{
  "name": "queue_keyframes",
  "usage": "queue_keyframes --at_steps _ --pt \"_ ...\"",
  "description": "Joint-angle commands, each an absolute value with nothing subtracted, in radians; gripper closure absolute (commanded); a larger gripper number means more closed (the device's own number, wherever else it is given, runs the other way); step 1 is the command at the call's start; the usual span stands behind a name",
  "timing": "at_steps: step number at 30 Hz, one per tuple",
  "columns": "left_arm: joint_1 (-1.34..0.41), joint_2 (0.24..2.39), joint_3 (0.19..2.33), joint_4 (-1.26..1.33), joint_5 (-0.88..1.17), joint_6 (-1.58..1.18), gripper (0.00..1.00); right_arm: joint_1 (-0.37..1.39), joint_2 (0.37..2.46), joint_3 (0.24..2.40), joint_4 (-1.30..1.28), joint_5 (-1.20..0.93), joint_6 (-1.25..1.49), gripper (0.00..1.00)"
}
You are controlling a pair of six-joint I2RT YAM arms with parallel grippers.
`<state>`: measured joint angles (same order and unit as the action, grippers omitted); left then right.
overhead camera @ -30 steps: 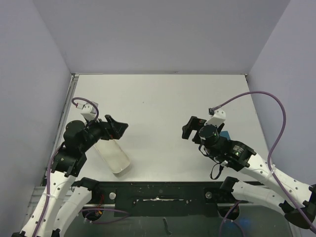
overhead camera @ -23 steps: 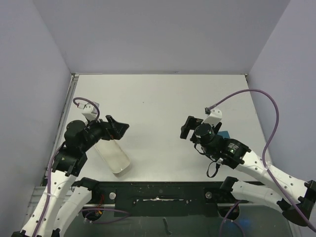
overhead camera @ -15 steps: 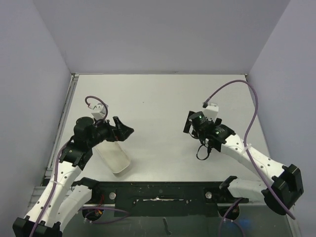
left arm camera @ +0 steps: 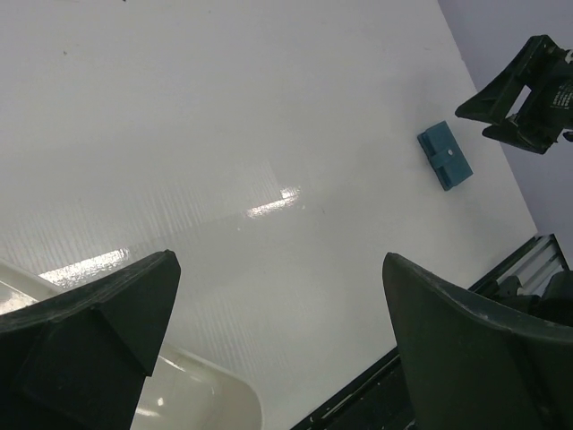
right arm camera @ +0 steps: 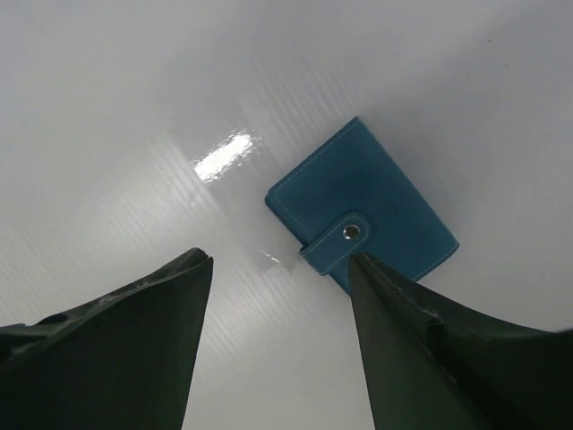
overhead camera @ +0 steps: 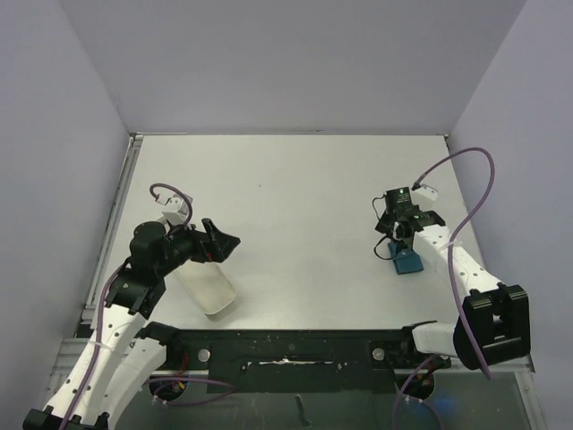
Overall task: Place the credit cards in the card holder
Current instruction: Move the card holder to the center of the board.
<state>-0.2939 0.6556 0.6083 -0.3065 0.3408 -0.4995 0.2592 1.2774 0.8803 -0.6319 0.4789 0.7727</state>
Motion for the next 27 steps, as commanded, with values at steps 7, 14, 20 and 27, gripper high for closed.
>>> queue_keyframes --at_steps 7,14,20,27 --pt "-0.298 0.617 0.605 -0.257 0.344 -0.448 0.02 0.033 1.271 0.759 -0.529 0.339 0.829 0.35" --pt "-0.298 0.602 0.600 -0.248 0.348 -0.440 0.02 0.001 1.270 0.699 -0.452 0.312 0.827 0.36" --pt "-0.298 0.601 0.598 -0.248 0.353 -0.434 0.02 -0.001 1.358 0.719 -0.410 0.251 0.789 0.35" --pt "-0.298 0.591 0.597 -0.250 0.350 -0.430 0.02 0.075 1.449 0.765 -0.376 0.136 0.620 0.37"
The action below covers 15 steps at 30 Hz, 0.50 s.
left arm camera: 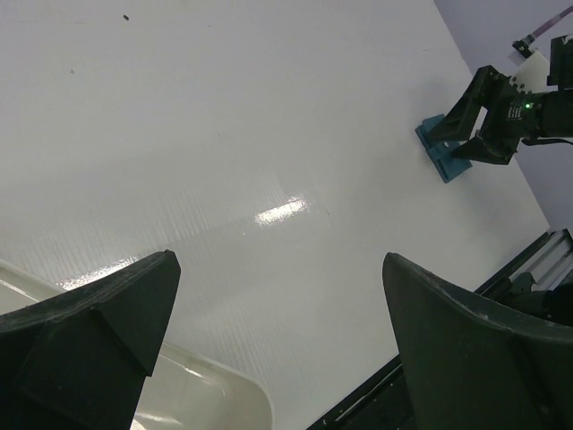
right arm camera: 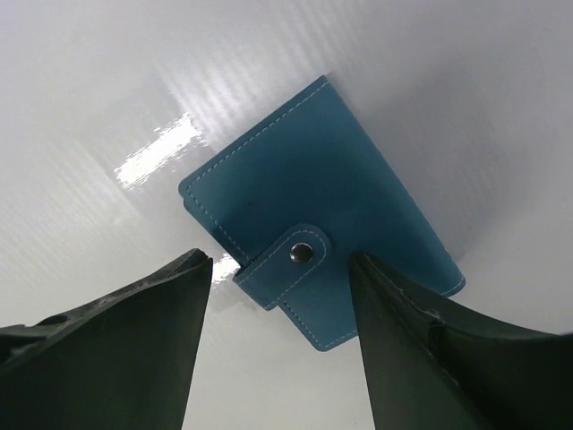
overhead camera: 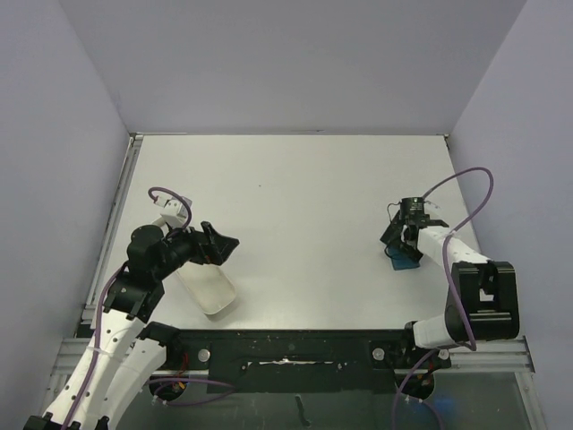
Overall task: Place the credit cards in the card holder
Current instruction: Move the card holder to the center of the board.
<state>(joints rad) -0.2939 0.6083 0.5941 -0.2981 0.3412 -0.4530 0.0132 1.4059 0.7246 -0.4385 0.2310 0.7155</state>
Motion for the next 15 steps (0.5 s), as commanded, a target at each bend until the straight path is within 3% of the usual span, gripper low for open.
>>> queue_keyframes --at_steps 1,15 --pt "-0.298 0.591 0.597 -0.250 0.350 -0.428 0.02 0.117 1.461 0.777 -0.382 0.144 0.606 0.37" --pt "-0.298 0.588 0.595 -0.252 0.346 -0.424 0.02 0.455 1.561 0.853 -0.386 0.145 0.585 0.43"
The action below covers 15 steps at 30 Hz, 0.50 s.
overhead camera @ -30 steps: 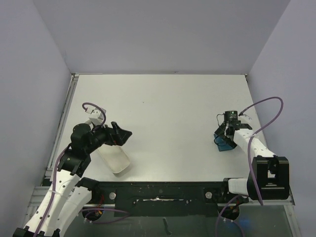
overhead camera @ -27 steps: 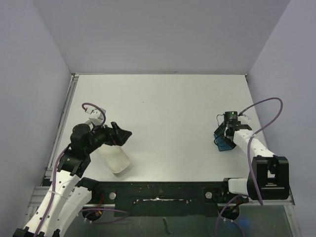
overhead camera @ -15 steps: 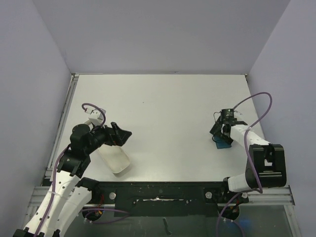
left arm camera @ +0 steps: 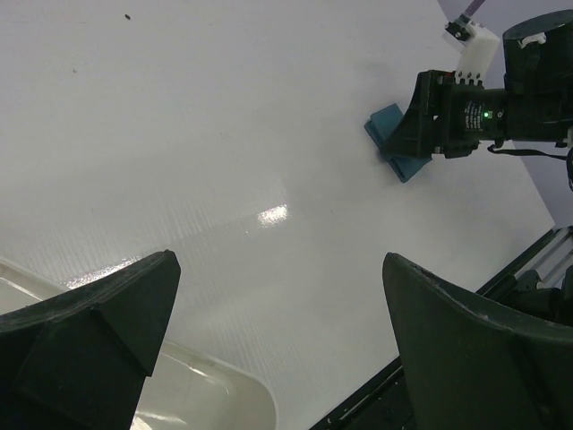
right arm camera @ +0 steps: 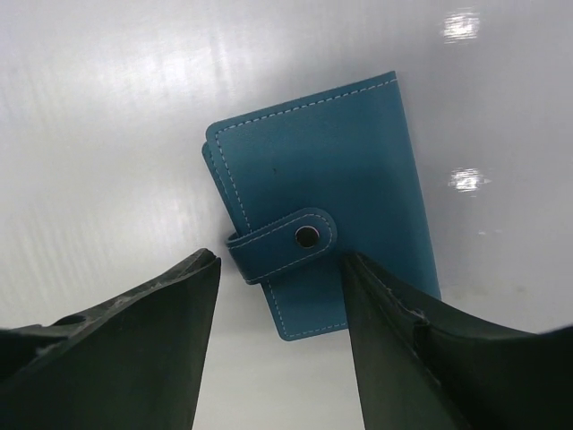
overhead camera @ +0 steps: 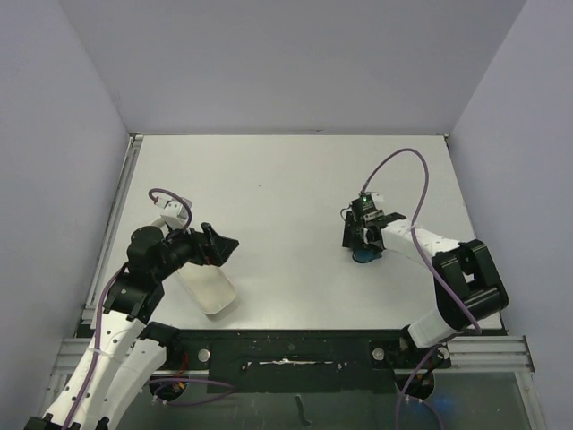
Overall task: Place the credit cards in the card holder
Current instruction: Move the card holder to the center of the board.
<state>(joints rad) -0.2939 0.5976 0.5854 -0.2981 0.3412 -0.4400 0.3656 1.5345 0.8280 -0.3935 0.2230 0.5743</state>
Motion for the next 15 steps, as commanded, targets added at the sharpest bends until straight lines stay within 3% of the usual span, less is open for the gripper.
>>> queue_keyframes --at_steps 1,7,15 --pt "-0.298 0.588 0.595 -0.252 0.347 -0.424 0.02 0.484 1.564 0.862 -0.388 0.140 0.588 0.43" --pt "-0.298 0.584 0.594 -0.251 0.351 -0.420 0.02 0.551 1.510 0.902 -0.420 0.065 0.586 0.45" --pt "-0.298 0.595 0.595 -0.254 0.366 -0.420 0.02 0.439 1.398 0.914 -0.445 0.007 0.509 0.53"
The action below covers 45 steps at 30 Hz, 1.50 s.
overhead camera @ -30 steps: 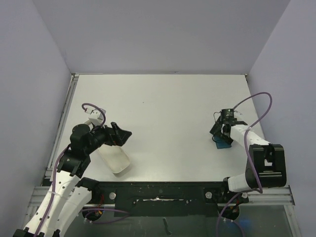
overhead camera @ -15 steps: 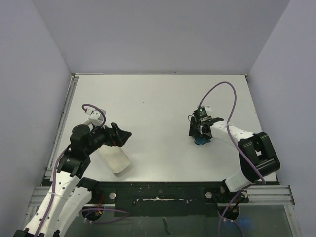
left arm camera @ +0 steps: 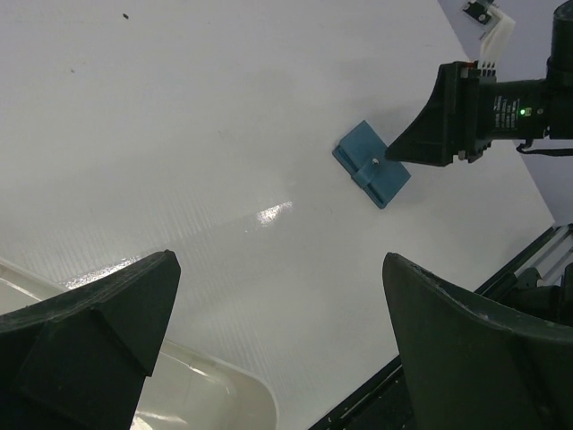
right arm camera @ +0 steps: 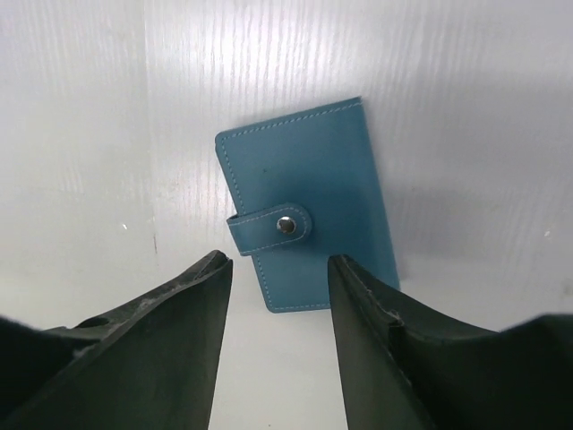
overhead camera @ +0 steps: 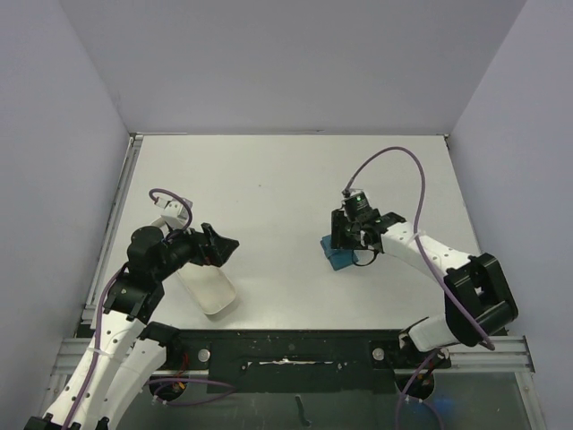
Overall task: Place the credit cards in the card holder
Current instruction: Move the card holder to the center of the board, then pick up the card holder from the center of the board.
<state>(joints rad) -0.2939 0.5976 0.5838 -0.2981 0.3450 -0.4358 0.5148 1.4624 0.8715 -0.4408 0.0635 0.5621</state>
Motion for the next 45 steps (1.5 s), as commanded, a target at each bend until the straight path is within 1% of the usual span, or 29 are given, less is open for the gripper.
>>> queue_keyframes --at_steps 1,8,13,20,28,34,41,43,45 --pt "-0.298 0.595 0.596 -0.253 0.368 -0.420 0.02 0.404 1.393 0.911 -0.444 -0.008 0.493 0.53" --pt "-0.298 0.599 0.594 -0.251 0.372 -0.422 0.02 0.315 1.422 0.899 -0.423 -0.111 0.406 0.56" --pt "-0.298 0.601 0.595 -0.254 0.376 -0.420 0.02 0.281 1.462 0.863 -0.355 -0.211 0.398 0.54" --pt "-0.298 0.601 0.594 -0.252 0.394 -0.415 0.02 0.279 1.534 0.859 -0.336 -0.220 0.371 0.51" --pt "-0.299 0.598 0.592 -0.250 0.400 -0.416 0.02 0.276 1.554 0.808 -0.306 -0.219 0.359 0.52" --pt "-0.298 0.601 0.592 -0.249 0.405 -0.415 0.02 0.277 1.554 0.785 -0.284 -0.242 0.363 0.64" --pt "-0.299 0.615 0.597 -0.250 0.419 -0.411 0.03 0.276 1.551 0.749 -0.260 -0.241 0.373 0.75" --pt "-0.298 0.630 0.600 -0.246 0.450 -0.412 0.05 0.279 1.528 0.739 -0.256 -0.232 0.380 0.82" --pt "-0.298 0.650 0.600 -0.230 0.464 -0.439 0.08 0.291 1.496 0.735 -0.261 -0.205 0.389 0.92"
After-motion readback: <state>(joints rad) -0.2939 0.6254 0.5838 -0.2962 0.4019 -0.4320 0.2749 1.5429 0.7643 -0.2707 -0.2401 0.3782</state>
